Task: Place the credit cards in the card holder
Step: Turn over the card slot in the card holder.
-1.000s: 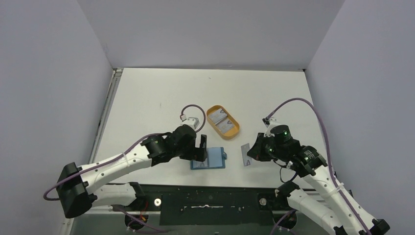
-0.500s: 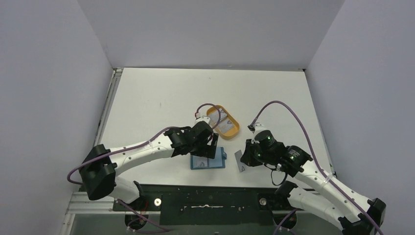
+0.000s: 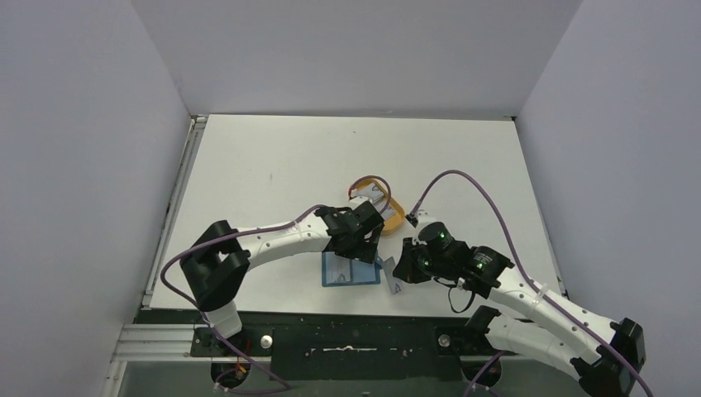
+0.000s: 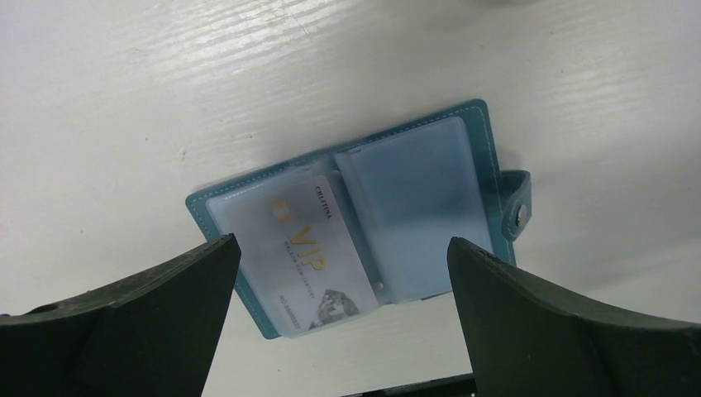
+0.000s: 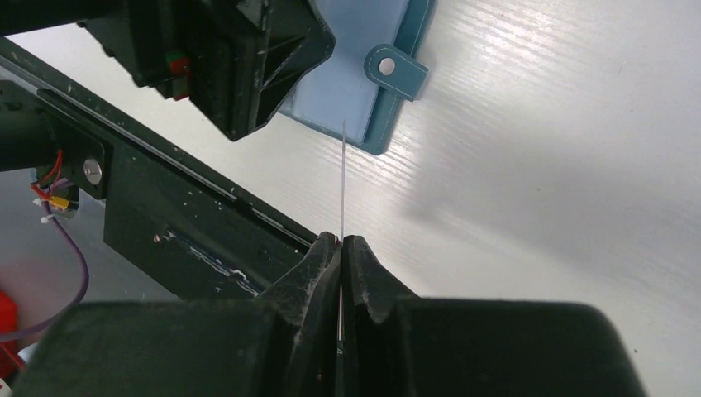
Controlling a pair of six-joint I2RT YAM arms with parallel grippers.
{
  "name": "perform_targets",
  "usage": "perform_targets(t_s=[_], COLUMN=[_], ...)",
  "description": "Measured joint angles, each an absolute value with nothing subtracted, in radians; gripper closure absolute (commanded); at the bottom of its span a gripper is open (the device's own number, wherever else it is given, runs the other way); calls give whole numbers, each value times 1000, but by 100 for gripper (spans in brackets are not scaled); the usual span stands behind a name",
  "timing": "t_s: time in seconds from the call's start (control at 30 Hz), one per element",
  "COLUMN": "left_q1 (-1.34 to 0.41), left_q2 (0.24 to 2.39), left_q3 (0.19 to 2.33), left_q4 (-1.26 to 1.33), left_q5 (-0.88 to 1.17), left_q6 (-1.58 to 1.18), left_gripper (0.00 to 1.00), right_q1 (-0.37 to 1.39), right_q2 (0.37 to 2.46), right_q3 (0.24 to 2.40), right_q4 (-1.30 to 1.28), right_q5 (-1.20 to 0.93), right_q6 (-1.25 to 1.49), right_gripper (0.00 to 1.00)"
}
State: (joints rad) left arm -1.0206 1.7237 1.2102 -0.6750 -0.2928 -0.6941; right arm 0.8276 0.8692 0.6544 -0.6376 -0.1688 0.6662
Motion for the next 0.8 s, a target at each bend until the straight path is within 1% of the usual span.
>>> perform_targets(t_s=[0.43,0.6,0.8], left_q1=[-1023,-1027,-1027], left_q2=[1847,1861,1861], left_q3=[1246,1246,1239], left_q4=[-714,-711,-700], left_q5=[-352,-354,-356], left_q6=[-683,-683,-679], left_gripper=[3,13,27], right_q1=[832,833,833], right_q2=[741,748,781], right_q3=[625,616,616], right_q4=[-661,-659,-636], right_q5=[-119,-120,-136], right_q6=[686,693,693], right_gripper=[100,100,100])
